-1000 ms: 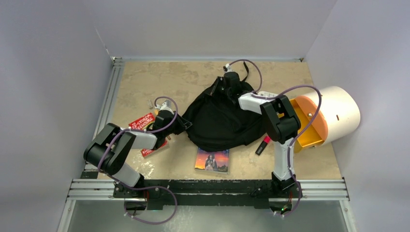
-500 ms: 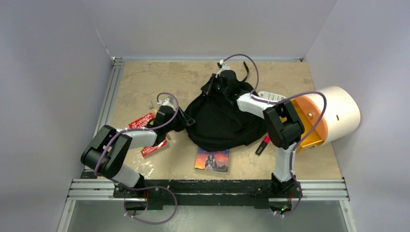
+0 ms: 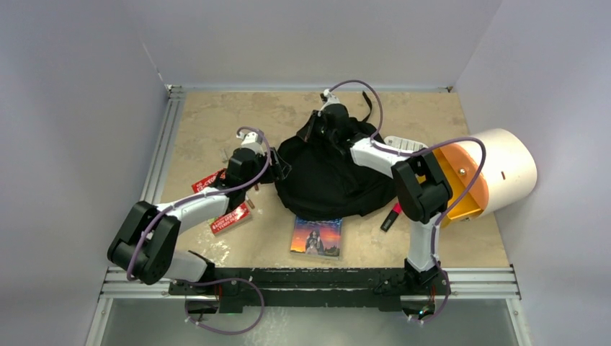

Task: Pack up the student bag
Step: Unzip the student bag at the center of the board.

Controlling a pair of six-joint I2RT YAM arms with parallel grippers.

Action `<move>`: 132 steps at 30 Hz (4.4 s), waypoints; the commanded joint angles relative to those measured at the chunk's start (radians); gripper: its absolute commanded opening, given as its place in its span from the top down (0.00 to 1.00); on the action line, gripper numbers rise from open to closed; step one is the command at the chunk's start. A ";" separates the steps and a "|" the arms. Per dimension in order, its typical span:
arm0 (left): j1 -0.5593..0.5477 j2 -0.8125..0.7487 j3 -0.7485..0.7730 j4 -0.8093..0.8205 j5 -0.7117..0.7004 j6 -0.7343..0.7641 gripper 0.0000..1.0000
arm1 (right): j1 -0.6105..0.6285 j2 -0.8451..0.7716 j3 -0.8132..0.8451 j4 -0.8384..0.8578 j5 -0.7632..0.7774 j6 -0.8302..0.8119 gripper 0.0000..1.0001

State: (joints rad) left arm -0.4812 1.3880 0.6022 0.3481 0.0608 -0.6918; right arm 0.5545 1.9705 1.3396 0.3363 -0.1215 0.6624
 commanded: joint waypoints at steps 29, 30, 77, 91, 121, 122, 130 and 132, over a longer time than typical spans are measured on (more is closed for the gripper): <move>-0.003 0.028 0.116 0.388 0.129 0.655 0.43 | -0.088 -0.132 0.048 -0.008 -0.061 0.020 1.00; -0.003 0.052 0.132 0.398 0.149 0.670 0.43 | -0.092 -0.129 0.050 -0.008 -0.065 0.023 1.00; -0.013 0.580 0.516 0.584 0.277 0.844 0.91 | -0.134 -0.105 0.059 0.009 -0.205 0.039 1.00; -0.012 0.553 0.466 0.574 0.262 0.819 1.00 | -0.200 -0.211 -0.045 -0.066 -0.041 -0.016 0.59; -0.013 0.516 0.524 0.485 0.283 0.723 1.00 | -0.153 0.020 0.111 -0.248 -0.113 -0.370 0.42; -0.013 0.517 0.524 0.485 0.283 0.722 1.00 | -0.153 0.027 0.115 -0.251 -0.117 -0.371 0.43; -0.013 0.510 0.528 0.459 0.258 0.719 1.00 | -0.152 0.090 0.152 -0.282 -0.083 -0.347 0.67; -0.013 0.504 0.530 0.439 0.227 0.721 1.00 | -0.153 0.099 0.153 -0.288 -0.083 -0.333 0.78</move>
State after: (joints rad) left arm -0.4877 1.9583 1.0885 0.7746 0.3092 0.0441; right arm 0.4000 2.0563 1.4532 0.0631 -0.2123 0.3161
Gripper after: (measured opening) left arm 0.019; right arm 0.305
